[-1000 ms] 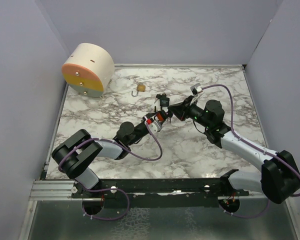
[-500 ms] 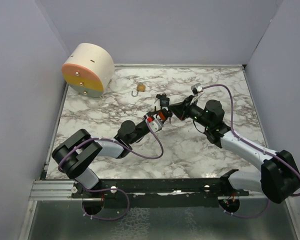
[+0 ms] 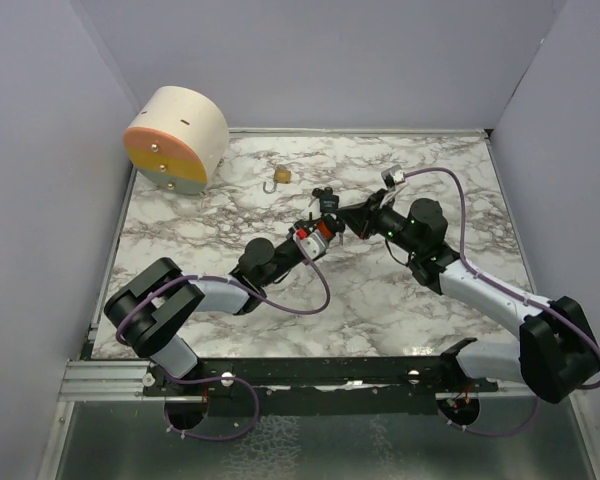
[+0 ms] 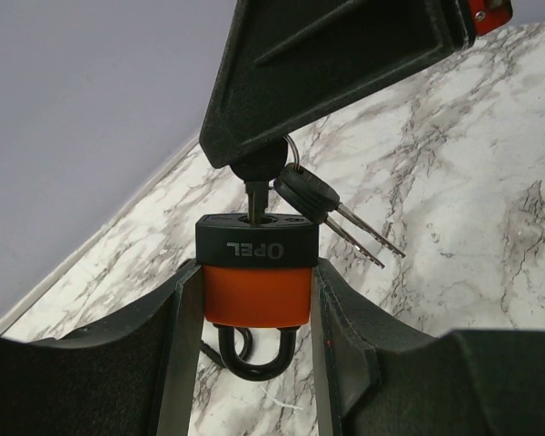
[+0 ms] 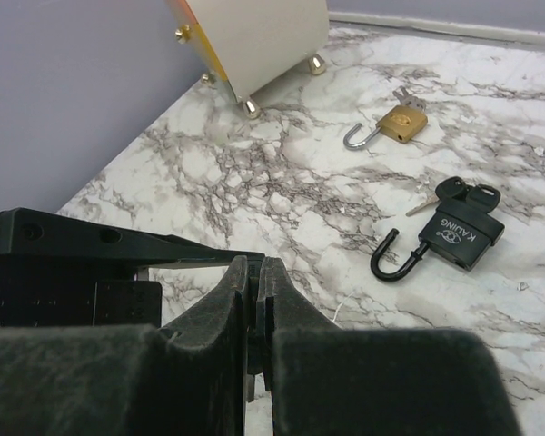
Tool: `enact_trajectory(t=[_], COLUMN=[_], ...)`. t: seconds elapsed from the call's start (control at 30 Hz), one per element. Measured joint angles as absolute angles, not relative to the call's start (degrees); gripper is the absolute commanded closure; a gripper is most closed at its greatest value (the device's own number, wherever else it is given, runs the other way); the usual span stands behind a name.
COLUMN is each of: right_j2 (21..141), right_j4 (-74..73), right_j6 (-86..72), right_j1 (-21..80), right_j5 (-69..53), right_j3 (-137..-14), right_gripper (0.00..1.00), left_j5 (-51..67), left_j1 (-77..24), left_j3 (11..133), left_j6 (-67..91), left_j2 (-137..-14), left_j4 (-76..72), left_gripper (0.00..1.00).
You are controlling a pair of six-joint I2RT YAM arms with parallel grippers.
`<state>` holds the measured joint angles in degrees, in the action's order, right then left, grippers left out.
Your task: Unlock with the key
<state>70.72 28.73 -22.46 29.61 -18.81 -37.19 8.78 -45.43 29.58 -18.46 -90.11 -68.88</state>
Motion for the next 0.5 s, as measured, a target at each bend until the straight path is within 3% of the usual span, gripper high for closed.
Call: enact_trajectory(t=[0.5], right_j2=[77.58], right_j4=[27.16], right_j6=[-25.21], right_j1=[29.04], right_j5=[-21.61], right_j3=[-40.82], right_gripper=[0.99], left_j5=[6.00], left_j1=[-45.60], left_j3=[30.94], left_j6=[-19.88], left_j2=[-89.84], left_j4=[-63.55], left_gripper=[1.00])
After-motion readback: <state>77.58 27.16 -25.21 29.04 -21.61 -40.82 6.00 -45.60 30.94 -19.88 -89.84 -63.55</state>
